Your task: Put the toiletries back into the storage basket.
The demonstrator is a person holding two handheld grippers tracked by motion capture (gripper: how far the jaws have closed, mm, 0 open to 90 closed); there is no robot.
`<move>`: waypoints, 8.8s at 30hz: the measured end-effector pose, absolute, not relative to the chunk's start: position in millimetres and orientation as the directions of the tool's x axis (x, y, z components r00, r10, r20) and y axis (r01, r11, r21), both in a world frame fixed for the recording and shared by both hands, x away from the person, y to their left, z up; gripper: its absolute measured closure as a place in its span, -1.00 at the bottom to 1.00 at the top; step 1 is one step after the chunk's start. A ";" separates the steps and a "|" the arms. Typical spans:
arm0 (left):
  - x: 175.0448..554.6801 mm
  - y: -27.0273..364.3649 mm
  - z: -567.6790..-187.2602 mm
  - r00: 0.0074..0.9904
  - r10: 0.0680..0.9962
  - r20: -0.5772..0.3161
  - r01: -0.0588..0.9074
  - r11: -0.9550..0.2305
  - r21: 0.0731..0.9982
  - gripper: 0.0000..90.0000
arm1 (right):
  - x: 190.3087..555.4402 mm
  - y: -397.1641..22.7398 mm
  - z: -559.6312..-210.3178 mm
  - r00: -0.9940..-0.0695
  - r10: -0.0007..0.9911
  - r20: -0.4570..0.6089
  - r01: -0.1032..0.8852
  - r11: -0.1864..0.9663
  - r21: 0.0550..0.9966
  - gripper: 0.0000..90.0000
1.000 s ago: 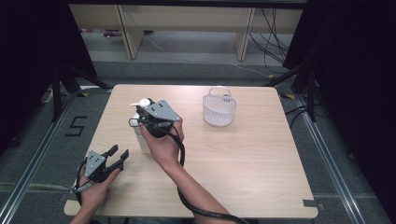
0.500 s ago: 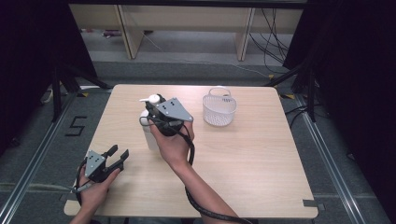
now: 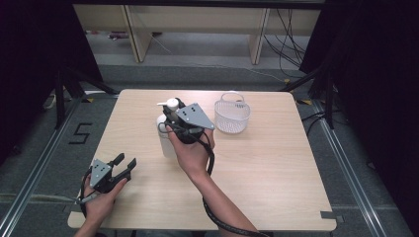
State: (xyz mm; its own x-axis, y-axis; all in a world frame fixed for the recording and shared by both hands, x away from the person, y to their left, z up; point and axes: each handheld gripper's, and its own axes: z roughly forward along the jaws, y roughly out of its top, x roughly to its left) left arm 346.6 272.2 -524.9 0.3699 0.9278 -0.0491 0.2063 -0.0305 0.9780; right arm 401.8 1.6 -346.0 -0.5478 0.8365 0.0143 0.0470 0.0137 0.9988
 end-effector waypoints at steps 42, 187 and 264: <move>346.5 272.2 -524.9 0.366 0.929 -0.048 0.206 -0.031 0.978 0.02 | 398.5 -47.2 -337.4 -0.473 0.881 0.011 0.029 0.003 1.000 0.34; 346.1 271.6 -524.6 0.370 0.928 -0.043 0.209 -0.038 0.977 0.02 | 412.5 -172.4 -323.7 -0.228 0.974 -0.010 0.001 0.011 1.000 0.33; 346.2 271.8 -524.6 0.372 0.927 -0.046 0.209 -0.036 0.977 0.02 | 463.9 -162.1 -289.4 -0.205 0.978 -0.029 -0.014 0.027 1.000 0.33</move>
